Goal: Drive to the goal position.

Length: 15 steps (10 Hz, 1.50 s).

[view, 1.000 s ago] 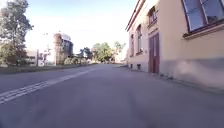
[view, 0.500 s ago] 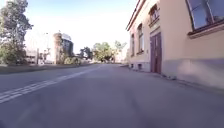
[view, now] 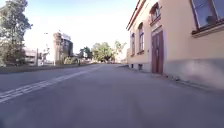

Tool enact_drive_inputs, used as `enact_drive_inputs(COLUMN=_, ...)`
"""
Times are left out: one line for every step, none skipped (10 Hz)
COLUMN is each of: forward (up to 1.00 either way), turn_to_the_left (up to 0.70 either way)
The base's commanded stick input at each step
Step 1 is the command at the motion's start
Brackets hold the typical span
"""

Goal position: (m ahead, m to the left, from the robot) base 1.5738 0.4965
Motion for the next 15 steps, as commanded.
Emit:
enact_drive_inputs(forward=0.5, turn_to_the_left=0.0)
enact_drive_inputs(forward=0.5, turn_to_the_left=0.0)
enact_drive_inputs(forward=0.5, turn_to_the_left=0.0)
enact_drive_inputs(forward=0.5, turn_to_the_left=0.0)
enact_drive_inputs(forward=0.5, turn_to_the_left=0.0)
enact_drive_inputs(forward=0.5, turn_to_the_left=0.0)
enact_drive_inputs(forward=0.5, turn_to_the_left=0.0)
enact_drive_inputs(forward=0.5, turn_to_the_left=0.0)
enact_drive_inputs(forward=0.5, turn_to_the_left=0.0)
enact_drive_inputs(forward=0.5, turn_to_the_left=0.0)
enact_drive_inputs(forward=0.5, turn_to_the_left=0.0)
enact_drive_inputs(forward=0.5, turn_to_the_left=0.0)
enact_drive_inputs(forward=0.5, turn_to_the_left=0.0)
enact_drive_inputs(forward=0.5, turn_to_the_left=0.0)
enact_drive_inputs(forward=0.5, turn_to_the_left=0.0)
